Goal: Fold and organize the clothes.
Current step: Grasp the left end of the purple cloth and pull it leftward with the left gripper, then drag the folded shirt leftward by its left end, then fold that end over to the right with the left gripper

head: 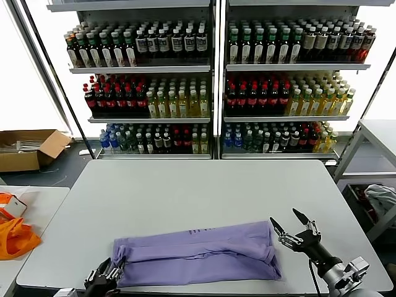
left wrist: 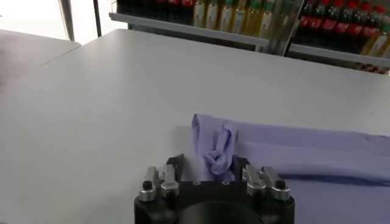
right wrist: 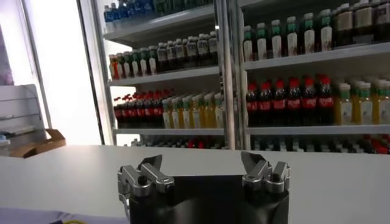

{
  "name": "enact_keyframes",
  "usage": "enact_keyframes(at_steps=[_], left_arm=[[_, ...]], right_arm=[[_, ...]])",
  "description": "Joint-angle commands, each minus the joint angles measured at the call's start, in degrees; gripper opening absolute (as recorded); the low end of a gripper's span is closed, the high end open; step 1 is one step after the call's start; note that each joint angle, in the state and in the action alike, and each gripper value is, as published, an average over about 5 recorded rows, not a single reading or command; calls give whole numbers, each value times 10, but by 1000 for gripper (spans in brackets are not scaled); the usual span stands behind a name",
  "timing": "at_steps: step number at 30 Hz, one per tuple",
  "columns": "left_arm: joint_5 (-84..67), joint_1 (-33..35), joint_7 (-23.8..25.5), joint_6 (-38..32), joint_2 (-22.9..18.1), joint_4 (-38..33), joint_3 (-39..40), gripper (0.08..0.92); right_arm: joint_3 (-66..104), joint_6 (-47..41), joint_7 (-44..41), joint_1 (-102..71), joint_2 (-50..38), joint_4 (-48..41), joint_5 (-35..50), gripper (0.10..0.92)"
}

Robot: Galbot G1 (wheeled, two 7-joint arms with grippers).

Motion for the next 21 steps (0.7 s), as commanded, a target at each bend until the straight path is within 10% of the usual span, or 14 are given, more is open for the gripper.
enact_keyframes(at_steps=[1,14,21], left_arm=[[14,6,-19,-25,-1,11,43,474],[-13,-27,21,-62,65,25,-41,113],[-80,-81,77,-72,139,126,-198,93]], right_arm=[[-6,12,-4,3,2,-3,4,823],[1,3,1,-2,7,4,5,823],[5,-2,4,-2,11,16,5,823]])
